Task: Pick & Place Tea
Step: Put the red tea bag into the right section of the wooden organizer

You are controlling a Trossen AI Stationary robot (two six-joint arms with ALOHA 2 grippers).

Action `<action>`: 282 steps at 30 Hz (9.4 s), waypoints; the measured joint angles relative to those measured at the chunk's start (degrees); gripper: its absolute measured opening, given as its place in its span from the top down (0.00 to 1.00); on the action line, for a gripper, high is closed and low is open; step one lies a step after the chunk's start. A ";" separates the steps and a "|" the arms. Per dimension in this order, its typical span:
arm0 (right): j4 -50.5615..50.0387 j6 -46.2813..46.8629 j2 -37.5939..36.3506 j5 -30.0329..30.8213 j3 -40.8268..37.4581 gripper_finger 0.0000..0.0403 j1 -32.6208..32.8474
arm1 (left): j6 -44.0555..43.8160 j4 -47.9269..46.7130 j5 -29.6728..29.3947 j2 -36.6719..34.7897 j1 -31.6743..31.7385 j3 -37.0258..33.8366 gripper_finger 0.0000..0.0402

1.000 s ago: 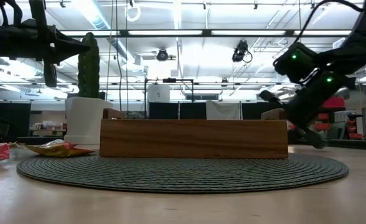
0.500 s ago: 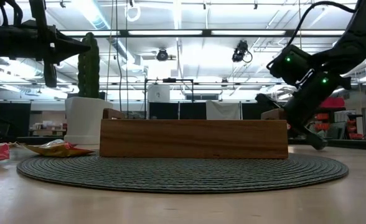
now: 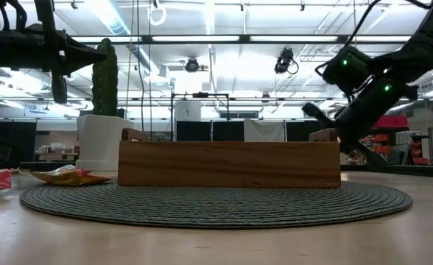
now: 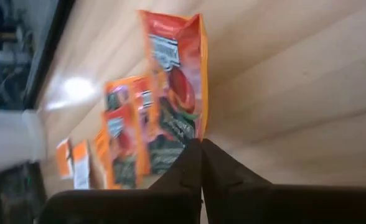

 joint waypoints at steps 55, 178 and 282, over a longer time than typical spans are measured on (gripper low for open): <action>-55.25 -66.79 1.76 -47.42 53.90 1.00 9.00 | 8.25 8.66 19.45 56.66 0.00 34.94 0.51; 1.14 -77.31 1.02 -10.73 54.48 0.71 12.42 | 12.97 24.12 38.16 66.99 17.90 56.40 0.96; -76.04 -80.05 27.13 -16.66 71.56 1.00 25.24 | 27.49 -31.13 35.17 42.73 25.51 56.39 0.71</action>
